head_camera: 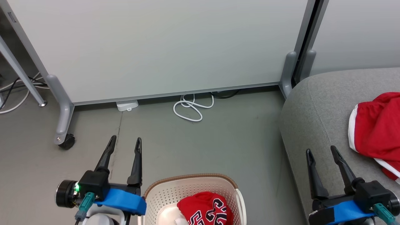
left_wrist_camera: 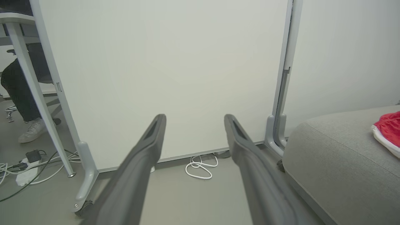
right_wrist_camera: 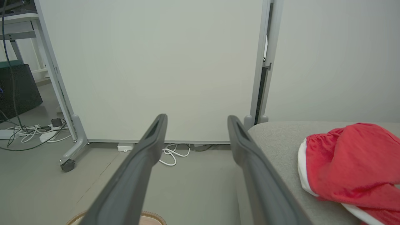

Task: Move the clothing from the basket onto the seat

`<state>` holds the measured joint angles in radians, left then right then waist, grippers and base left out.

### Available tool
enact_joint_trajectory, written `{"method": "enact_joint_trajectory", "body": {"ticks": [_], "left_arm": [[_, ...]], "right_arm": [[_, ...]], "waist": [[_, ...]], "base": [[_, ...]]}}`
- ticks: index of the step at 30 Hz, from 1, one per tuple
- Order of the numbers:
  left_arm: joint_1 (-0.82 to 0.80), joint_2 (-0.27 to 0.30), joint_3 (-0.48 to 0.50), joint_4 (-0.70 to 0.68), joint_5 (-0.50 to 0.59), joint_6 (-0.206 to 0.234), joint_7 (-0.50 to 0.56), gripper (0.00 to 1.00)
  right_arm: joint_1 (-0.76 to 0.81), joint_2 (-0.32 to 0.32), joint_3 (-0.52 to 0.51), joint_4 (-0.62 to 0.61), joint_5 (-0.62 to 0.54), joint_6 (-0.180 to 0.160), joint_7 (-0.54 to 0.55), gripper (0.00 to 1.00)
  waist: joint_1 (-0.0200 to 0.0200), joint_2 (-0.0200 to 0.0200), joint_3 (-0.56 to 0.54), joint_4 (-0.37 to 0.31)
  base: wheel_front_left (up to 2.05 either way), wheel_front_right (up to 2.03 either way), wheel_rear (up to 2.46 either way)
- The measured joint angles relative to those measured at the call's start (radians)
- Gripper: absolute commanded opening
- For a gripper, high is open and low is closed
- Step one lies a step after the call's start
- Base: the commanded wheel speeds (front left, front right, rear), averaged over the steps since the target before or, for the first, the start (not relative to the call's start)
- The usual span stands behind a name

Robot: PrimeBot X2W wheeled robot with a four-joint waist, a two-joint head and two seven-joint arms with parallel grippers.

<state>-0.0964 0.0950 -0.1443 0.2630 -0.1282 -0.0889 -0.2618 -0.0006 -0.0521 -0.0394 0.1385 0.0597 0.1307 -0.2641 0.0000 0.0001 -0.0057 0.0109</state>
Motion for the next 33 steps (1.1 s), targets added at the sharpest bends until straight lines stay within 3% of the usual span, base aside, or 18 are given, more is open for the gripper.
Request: {"method": "enact_joint_trajectory", "body": {"ticks": [12, 33], "left_arm": [[-0.207, 0.030, -0.183, 0.182, 0.005, -0.039, -0.001, 1.00], [-0.599, 0.075, -0.788, 0.602, -0.190, -0.041, -0.001, 1.00]], "right_arm": [[-0.076, 0.001, 0.021, -0.029, -0.017, 0.000, 0.000, 1.00], [-0.272, -0.026, 0.038, -0.100, -0.040, 0.000, 0.000, 1.00]], "waist": [[0.0001, 0.0000, 0.085, -0.045], [0.0002, -0.0001, 0.446, -0.115]], "base": [[0.00, 0.00, 0.00], [0.00, 0.00, 0.00]]}}
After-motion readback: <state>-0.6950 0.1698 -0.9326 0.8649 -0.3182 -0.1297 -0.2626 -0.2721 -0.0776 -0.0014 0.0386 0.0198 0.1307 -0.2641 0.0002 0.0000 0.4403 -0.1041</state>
